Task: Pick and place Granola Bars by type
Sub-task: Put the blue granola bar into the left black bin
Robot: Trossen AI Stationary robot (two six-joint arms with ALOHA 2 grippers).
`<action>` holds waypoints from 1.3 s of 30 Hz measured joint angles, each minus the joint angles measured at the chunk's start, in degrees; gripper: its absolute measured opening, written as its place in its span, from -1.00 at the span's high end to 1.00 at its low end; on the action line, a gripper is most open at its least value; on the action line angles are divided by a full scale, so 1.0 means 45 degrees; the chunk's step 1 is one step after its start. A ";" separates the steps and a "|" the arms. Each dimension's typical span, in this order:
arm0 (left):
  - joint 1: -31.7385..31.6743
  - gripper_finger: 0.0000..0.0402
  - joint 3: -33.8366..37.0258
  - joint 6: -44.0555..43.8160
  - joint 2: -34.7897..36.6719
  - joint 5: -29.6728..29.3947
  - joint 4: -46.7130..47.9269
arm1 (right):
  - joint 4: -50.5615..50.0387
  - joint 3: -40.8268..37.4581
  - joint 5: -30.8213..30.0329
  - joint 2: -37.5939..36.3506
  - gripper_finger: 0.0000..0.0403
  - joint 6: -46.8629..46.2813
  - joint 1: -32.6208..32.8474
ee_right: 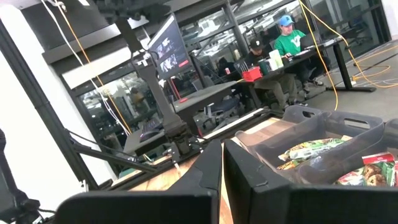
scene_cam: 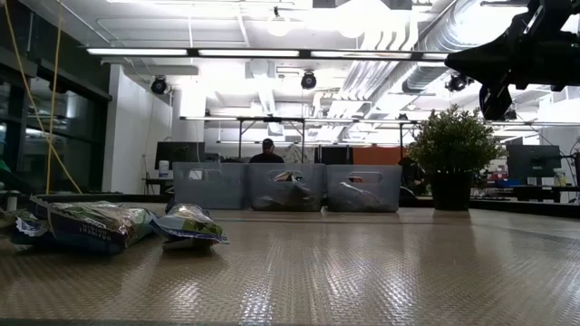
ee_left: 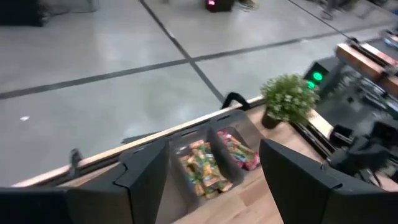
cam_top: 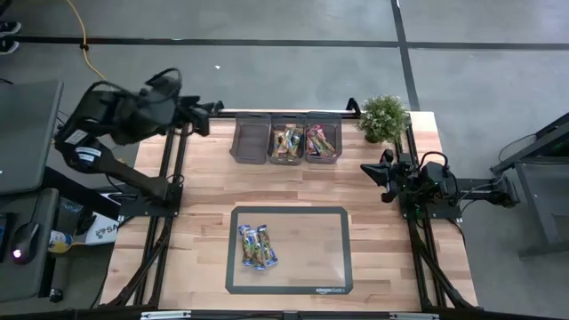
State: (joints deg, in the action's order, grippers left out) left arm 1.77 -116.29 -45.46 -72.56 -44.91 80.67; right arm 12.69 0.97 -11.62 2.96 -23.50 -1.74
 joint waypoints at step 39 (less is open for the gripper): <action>0.5529 -0.22 0.8699 -1.3301 -0.1282 0.4395 -0.2873 | 0.0000 0.0000 0.0000 0.0000 1.00 0.0002 0.0000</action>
State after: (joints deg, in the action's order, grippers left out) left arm 26.65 -77.14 -105.32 -78.33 -25.14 67.74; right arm 12.69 0.97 -11.62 2.96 -23.49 -1.74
